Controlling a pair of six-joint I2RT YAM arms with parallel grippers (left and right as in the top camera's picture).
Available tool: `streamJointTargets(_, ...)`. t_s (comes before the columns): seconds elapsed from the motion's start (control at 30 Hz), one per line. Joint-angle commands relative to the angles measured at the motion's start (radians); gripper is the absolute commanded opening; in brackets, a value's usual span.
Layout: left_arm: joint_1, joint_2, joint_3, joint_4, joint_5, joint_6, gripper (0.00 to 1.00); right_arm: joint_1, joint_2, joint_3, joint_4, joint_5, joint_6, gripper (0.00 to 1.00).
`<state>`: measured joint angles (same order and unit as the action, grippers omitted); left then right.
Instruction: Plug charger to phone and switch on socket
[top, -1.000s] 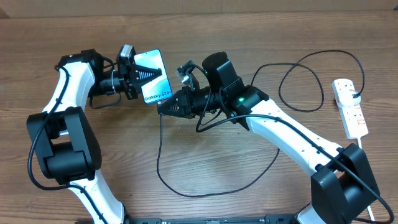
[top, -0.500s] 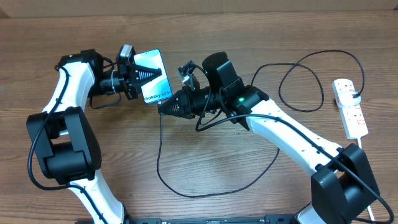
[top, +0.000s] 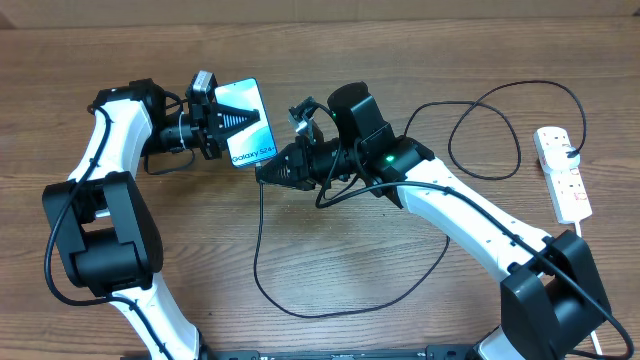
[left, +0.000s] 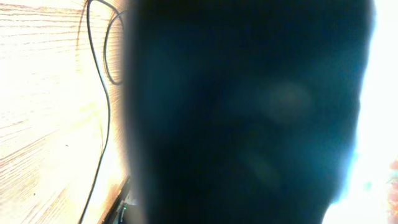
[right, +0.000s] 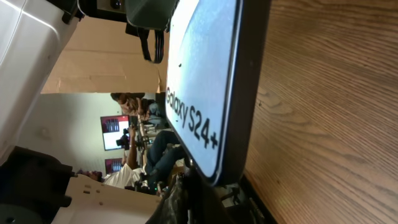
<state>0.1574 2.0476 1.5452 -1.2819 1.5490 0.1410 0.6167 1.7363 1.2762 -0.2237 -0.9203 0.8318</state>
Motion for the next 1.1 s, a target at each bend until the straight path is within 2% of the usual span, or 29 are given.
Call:
streamJointTargets(0.0, -0.001, -0.014, 0.001, 0.001, 0.021, 0.039, 0.04, -0.016, -0.008, 0.016, 0.012, 0.005, 0.01, 0.04)
streamJointTargets(1.07, -0.001, -0.014, 0.001, -0.016, 0.032, 0.038, 0.04, 0.014, -0.008, 0.016, 0.02, 0.075, 0.037, 0.04)
